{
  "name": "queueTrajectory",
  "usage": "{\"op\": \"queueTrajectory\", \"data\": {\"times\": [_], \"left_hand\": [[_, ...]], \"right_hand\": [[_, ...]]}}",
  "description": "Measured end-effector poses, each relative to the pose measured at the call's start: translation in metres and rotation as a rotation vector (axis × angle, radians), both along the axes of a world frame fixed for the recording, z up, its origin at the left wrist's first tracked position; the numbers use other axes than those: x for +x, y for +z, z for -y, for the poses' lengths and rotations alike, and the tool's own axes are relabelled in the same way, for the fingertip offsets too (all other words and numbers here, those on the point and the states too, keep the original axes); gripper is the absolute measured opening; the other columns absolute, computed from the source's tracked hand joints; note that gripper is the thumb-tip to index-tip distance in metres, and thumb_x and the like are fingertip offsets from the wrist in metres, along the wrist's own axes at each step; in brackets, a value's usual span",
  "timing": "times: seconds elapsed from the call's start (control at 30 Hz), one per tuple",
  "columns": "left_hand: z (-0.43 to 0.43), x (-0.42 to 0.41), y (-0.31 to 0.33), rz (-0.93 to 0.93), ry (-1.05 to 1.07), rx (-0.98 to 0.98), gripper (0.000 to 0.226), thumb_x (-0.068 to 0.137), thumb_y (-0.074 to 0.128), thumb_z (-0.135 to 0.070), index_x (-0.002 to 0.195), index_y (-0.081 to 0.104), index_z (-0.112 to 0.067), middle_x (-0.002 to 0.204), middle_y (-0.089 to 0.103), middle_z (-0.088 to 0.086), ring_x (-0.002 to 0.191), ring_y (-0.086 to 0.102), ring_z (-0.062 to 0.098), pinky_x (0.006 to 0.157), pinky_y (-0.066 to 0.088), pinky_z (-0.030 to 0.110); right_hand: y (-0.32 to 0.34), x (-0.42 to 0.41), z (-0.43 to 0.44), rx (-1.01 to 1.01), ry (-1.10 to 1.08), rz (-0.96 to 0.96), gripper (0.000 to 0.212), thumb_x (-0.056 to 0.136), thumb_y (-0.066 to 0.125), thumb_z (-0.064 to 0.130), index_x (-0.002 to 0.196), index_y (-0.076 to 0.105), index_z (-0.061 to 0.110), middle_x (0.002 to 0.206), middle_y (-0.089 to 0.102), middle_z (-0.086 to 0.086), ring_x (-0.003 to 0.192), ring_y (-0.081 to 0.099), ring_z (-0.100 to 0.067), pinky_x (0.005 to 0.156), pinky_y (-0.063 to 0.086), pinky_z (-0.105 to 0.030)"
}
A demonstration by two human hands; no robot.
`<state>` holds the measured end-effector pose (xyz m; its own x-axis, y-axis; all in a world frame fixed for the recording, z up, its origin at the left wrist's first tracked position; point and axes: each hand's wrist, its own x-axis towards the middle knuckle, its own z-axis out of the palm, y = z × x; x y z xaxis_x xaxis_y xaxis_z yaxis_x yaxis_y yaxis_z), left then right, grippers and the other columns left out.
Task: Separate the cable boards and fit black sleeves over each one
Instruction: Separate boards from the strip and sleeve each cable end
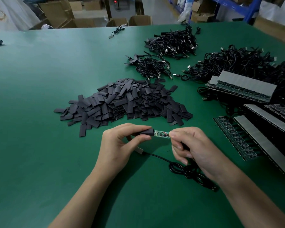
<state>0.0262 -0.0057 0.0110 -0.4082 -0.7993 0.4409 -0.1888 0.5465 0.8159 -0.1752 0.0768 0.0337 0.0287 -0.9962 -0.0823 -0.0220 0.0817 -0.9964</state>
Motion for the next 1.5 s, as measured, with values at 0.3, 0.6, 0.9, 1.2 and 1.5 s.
{"op": "queueTrajectory", "data": {"times": [0.3,0.6,0.9,1.2,1.5], "left_hand": [[-0.001,0.004,0.0,0.111,-0.047,-0.139,0.024,0.081,0.082,-0.021,0.105,0.081,-0.017,0.097,0.076,-0.011,0.084,0.072,0.008,0.069,0.056,0.022],[-0.002,0.004,0.001,0.11,-0.044,-0.156,0.026,0.082,0.082,-0.026,0.107,0.081,-0.016,0.094,0.076,-0.009,0.08,0.071,0.009,0.073,0.051,0.016],[-0.005,0.001,-0.001,0.159,-0.052,-0.204,0.025,0.084,0.079,-0.033,0.106,0.081,-0.021,0.095,0.077,-0.011,0.085,0.072,0.008,0.072,0.059,0.036],[-0.006,0.002,0.001,0.141,-0.047,-0.186,0.022,0.086,0.078,-0.029,0.105,0.081,-0.018,0.095,0.077,-0.011,0.086,0.072,0.005,0.076,0.058,0.031],[-0.004,0.002,-0.002,0.186,-0.029,-0.249,0.022,0.087,0.077,-0.033,0.104,0.081,-0.02,0.095,0.076,-0.013,0.085,0.071,0.004,0.073,0.059,0.032]], "right_hand": [[-0.002,-0.003,0.001,0.034,-0.016,0.015,0.044,0.101,0.051,0.024,0.058,0.045,0.018,0.044,0.03,0.001,0.04,0.037,-0.017,0.053,0.039,-0.022],[-0.003,-0.002,0.001,0.072,0.019,0.028,0.04,0.097,0.052,0.032,0.058,0.051,0.02,0.046,0.034,0.001,0.042,0.038,-0.018,0.053,0.04,-0.021],[-0.011,0.001,0.0,0.017,0.069,-0.148,0.04,0.095,0.052,0.05,0.066,0.057,0.023,0.048,0.043,0.005,0.048,0.044,-0.016,0.056,0.042,-0.027],[-0.006,0.001,-0.002,-0.105,-0.001,-0.31,0.03,0.094,0.051,0.051,0.083,0.068,0.028,0.059,0.045,0.004,0.058,0.04,-0.022,0.059,0.038,-0.053],[-0.014,0.001,-0.002,-0.18,-0.056,-0.552,0.024,0.103,0.053,0.039,0.085,0.068,0.036,0.058,0.046,-0.001,0.053,0.035,-0.007,0.051,0.029,-0.034]]}}
